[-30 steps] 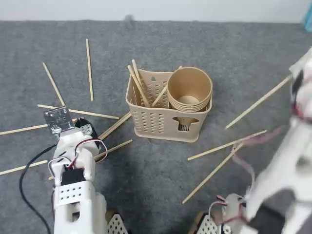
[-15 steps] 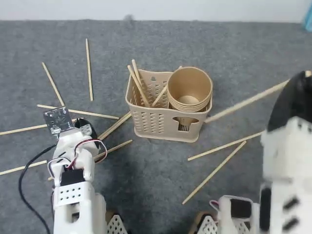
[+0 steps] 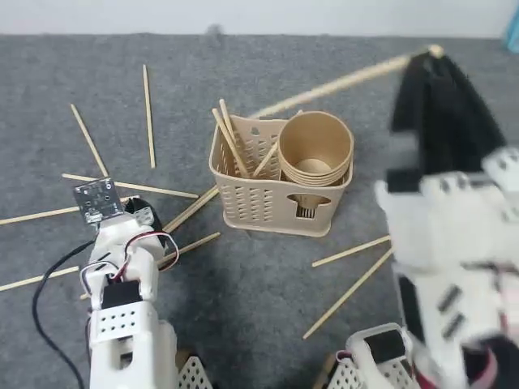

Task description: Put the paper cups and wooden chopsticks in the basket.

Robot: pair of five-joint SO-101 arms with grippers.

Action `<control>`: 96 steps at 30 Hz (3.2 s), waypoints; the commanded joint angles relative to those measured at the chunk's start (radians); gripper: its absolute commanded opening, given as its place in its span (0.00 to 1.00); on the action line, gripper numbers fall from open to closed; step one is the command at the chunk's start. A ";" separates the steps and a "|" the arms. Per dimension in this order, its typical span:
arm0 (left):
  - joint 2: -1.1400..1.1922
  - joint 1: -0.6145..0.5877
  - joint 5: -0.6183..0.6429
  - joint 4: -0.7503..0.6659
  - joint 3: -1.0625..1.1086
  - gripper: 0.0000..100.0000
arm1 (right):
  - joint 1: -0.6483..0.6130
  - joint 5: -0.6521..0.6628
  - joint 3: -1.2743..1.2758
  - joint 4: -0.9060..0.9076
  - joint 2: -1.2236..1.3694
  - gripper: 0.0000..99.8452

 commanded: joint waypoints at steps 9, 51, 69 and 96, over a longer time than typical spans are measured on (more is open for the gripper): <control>-0.017 -0.009 -0.008 -0.029 -0.004 0.01 | -0.081 0.018 0.018 -0.042 0.311 0.01; -0.017 -0.009 -0.008 -0.028 -0.004 0.01 | 0.102 0.114 0.068 0.857 -0.119 0.12; -0.017 -0.009 -0.008 -0.026 -0.004 0.01 | 0.627 -0.164 0.534 0.723 0.282 0.12; -0.017 0.000 -0.008 -0.031 -0.002 0.01 | 0.799 -0.247 0.658 0.145 0.855 0.12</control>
